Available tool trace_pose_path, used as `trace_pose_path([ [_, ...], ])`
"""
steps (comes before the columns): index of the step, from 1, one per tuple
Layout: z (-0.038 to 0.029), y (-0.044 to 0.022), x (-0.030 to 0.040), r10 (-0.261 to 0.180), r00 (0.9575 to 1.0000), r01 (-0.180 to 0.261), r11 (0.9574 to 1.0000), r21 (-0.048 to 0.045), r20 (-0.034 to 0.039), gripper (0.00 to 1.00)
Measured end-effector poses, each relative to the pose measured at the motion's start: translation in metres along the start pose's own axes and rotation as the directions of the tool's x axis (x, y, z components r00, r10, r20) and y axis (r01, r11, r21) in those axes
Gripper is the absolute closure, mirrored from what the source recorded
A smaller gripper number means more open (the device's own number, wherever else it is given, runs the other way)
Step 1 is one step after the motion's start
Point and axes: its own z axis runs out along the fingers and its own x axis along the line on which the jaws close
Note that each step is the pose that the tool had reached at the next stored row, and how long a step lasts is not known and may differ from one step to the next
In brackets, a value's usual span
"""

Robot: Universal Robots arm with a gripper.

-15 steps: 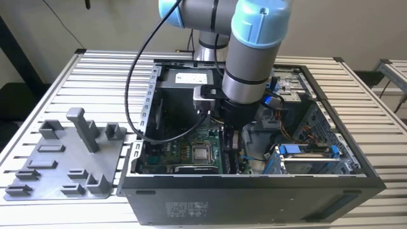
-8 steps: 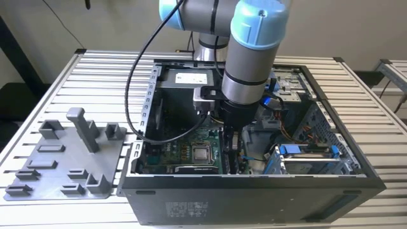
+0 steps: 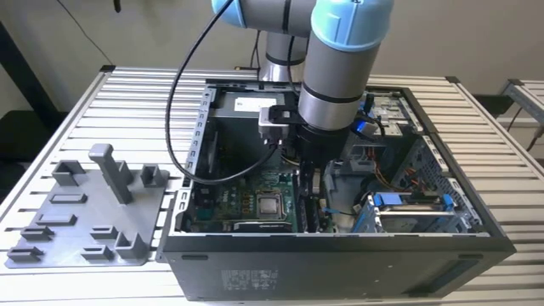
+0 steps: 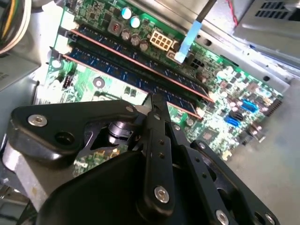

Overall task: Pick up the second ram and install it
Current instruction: 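Press down the second ram until it locks into place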

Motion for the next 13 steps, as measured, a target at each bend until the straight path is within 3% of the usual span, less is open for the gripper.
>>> trace_pose_path([
  [8,-0.0246,0.0002,0.0008,0.0,1.0,0.0,1.0,-0.0001,-0.0001,0.89],
  [13,-0.0327,0.0002,0.001,0.0,1.0,0.0,1.0,0.0,-0.0001,0.89],
])
